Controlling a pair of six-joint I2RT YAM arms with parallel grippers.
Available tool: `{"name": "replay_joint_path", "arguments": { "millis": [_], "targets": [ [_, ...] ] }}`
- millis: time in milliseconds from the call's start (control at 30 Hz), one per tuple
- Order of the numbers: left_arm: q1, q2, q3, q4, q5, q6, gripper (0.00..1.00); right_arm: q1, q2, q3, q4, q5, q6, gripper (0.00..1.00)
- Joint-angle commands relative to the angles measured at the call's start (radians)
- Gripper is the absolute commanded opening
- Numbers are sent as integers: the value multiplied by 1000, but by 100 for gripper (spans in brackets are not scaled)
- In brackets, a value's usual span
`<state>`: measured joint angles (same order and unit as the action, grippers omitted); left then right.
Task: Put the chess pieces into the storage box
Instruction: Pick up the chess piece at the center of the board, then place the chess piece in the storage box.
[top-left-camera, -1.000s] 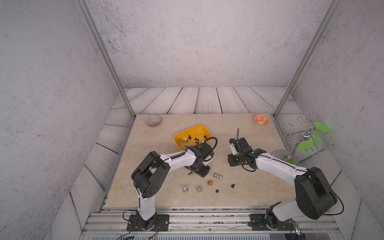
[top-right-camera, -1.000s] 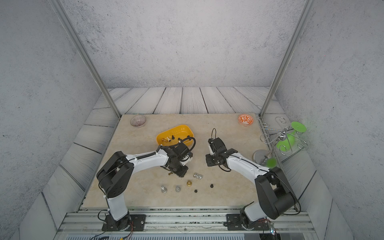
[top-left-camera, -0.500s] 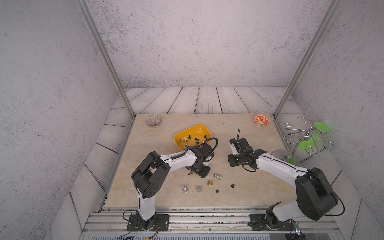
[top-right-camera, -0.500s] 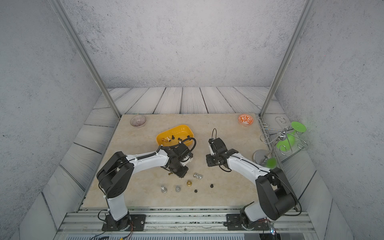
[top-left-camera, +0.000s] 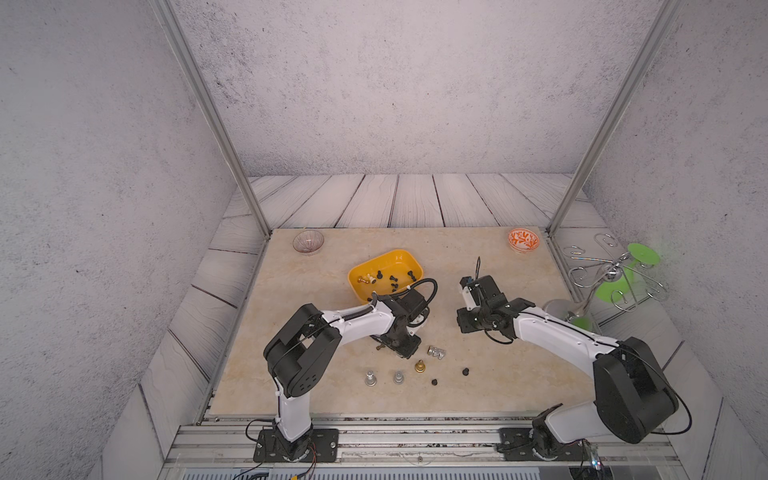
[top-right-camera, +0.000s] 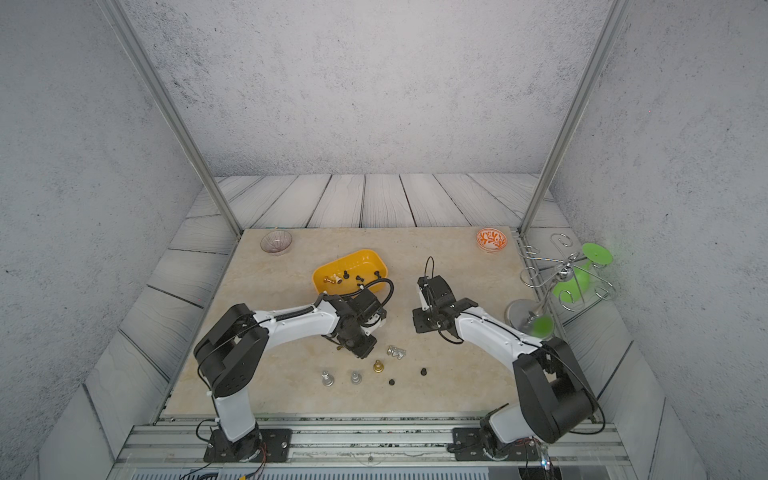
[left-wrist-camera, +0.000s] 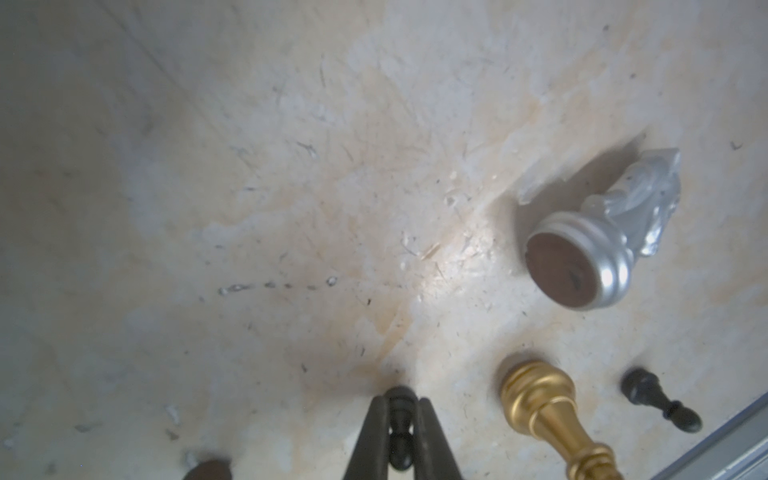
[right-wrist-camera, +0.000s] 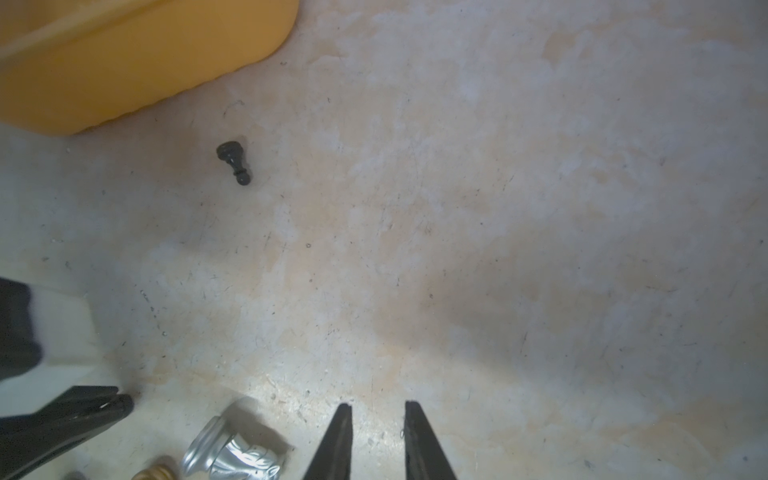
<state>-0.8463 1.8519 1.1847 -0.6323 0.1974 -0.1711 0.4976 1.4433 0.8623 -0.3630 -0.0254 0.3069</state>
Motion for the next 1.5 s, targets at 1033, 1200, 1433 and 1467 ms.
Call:
{"name": "replay_joint_path", "arguments": {
  "millis": [1033, 1200, 1433, 1467],
  "targets": [
    [334, 302, 767, -172, -126, 204, 4, -23, -169, -72, -60, -7, 26, 24],
    [364, 407, 864, -169, -142, 214, 4, -23, -181, -77, -73, -7, 27, 24],
    [388, 555, 1047, -207, -199, 236, 4, -24, -194, -83, -84, -11, 31, 24],
    [391, 568, 1066, -207, -204, 237, 4, -24, -196, -83, -88, -11, 31, 24]
  ]
}}
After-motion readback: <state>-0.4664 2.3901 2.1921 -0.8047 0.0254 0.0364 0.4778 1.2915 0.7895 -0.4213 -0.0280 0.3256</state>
